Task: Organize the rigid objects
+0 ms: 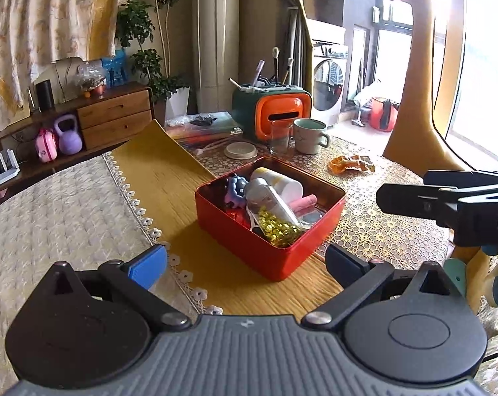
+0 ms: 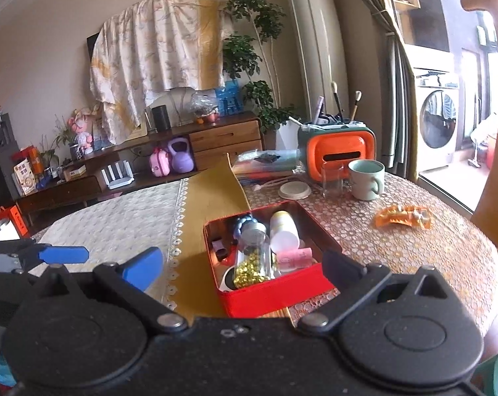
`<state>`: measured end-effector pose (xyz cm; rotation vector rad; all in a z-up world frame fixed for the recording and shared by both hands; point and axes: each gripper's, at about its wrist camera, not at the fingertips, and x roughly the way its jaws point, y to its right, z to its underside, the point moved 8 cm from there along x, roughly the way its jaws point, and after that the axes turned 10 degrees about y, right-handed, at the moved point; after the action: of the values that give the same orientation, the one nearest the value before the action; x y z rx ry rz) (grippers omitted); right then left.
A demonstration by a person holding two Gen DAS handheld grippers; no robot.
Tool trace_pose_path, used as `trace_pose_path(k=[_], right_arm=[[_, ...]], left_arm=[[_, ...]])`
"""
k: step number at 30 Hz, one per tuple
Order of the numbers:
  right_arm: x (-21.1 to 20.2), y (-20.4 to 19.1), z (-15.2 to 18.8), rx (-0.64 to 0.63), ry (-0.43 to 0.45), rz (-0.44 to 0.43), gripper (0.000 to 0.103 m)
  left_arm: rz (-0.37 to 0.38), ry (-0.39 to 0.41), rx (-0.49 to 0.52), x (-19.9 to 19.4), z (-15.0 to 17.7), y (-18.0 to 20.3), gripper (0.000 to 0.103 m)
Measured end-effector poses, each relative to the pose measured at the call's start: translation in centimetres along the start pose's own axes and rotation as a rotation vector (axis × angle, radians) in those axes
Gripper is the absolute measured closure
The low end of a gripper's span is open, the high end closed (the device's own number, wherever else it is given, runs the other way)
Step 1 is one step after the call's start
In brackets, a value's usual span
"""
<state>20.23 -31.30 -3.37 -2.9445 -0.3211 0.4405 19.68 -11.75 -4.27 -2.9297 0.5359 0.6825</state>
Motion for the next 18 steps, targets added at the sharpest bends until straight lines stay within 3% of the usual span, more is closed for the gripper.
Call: trace_pose_path(k=[18], right_arm=[[-0.6,1.2,1.2,0.051,-0.026,0.040,0.000]], left_arm=[[-0.023,-0.004,-0.050,-0.2,-0.1,-1.7,0.000]])
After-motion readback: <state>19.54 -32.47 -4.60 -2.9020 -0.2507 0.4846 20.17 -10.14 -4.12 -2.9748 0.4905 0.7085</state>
